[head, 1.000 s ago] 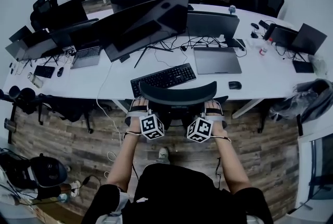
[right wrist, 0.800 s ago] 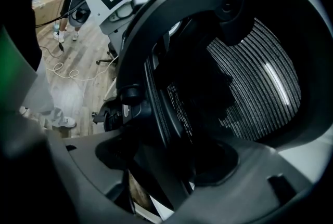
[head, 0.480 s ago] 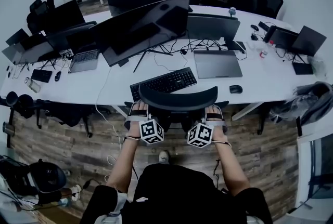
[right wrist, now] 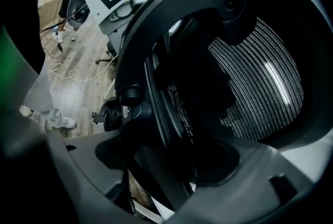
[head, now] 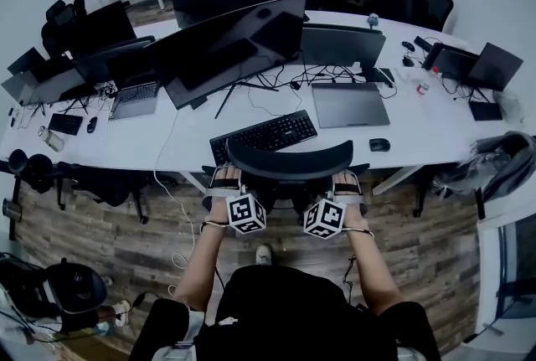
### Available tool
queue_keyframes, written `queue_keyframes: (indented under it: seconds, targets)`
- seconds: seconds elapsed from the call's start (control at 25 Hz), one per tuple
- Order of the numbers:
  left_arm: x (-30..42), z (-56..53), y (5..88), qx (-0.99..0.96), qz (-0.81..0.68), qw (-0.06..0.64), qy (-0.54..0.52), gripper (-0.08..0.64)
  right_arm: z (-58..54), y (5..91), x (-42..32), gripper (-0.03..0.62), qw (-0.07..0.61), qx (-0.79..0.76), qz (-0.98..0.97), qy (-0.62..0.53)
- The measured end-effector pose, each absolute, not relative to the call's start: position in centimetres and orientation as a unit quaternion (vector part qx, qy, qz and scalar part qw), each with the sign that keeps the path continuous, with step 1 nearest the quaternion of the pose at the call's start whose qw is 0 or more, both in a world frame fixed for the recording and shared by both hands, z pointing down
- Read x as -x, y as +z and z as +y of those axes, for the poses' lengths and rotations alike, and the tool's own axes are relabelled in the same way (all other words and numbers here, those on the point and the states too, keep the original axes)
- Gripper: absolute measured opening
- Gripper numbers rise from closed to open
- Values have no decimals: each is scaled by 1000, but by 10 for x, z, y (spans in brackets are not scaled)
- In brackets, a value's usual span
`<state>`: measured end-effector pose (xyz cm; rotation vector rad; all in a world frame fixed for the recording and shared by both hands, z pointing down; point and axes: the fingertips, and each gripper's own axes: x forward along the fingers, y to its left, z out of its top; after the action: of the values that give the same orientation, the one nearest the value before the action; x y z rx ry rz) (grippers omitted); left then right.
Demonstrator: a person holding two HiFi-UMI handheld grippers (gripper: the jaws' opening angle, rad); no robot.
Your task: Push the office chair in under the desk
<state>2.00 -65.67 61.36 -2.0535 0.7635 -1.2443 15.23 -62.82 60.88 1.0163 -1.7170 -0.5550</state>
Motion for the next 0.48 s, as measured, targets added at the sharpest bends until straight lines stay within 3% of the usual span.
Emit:
queue_keyframes:
  seconds: [0.48]
  targets:
    - [-21, -649, 611, 792, 286, 273, -465, 382, -624, 608, -153, 327, 506, -427, -712, -235]
